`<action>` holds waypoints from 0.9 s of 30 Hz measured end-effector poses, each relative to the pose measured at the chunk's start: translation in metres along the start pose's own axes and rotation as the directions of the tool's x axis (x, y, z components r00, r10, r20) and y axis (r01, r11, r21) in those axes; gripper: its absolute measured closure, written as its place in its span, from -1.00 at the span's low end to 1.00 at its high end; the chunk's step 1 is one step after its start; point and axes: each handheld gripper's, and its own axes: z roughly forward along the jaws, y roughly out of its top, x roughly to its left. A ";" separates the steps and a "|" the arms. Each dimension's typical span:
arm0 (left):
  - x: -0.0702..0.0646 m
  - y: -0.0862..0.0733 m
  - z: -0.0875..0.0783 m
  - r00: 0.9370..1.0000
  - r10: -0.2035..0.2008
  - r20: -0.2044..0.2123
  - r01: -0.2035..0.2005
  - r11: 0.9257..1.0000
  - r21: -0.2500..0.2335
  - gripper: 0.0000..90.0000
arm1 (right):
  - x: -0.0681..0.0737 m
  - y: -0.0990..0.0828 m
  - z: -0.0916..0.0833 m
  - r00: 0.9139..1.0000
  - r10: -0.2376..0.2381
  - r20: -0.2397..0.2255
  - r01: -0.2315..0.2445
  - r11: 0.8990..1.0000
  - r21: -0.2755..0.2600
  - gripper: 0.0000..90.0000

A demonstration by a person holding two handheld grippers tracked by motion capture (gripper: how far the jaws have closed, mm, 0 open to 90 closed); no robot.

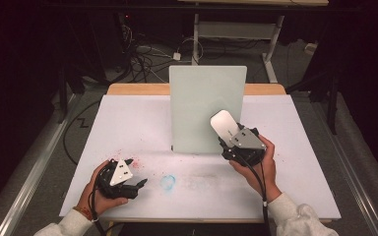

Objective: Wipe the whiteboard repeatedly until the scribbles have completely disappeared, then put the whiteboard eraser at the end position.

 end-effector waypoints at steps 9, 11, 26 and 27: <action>-0.001 0.000 -0.001 1.000 0.003 -0.004 -0.003 1.000 -0.001 -0.57 | -0.010 -0.007 -0.013 0.998 -0.004 -0.065 0.005 1.000 0.012 -0.31; -0.001 0.000 -0.001 1.000 0.002 -0.004 -0.002 1.000 0.000 -0.57 | -0.012 -0.008 -0.016 0.995 -0.008 -0.098 0.010 1.000 0.025 -0.31; -0.003 0.003 0.001 1.000 0.021 -0.011 -0.021 1.000 0.008 -0.57 | -0.013 -0.018 -0.029 0.969 -0.052 -0.240 0.069 0.996 0.064 -0.31; -0.004 0.003 0.001 1.000 0.020 -0.009 -0.020 1.000 0.007 -0.57 | -0.013 -0.018 -0.030 0.958 -0.065 -0.279 0.087 0.994 0.066 -0.31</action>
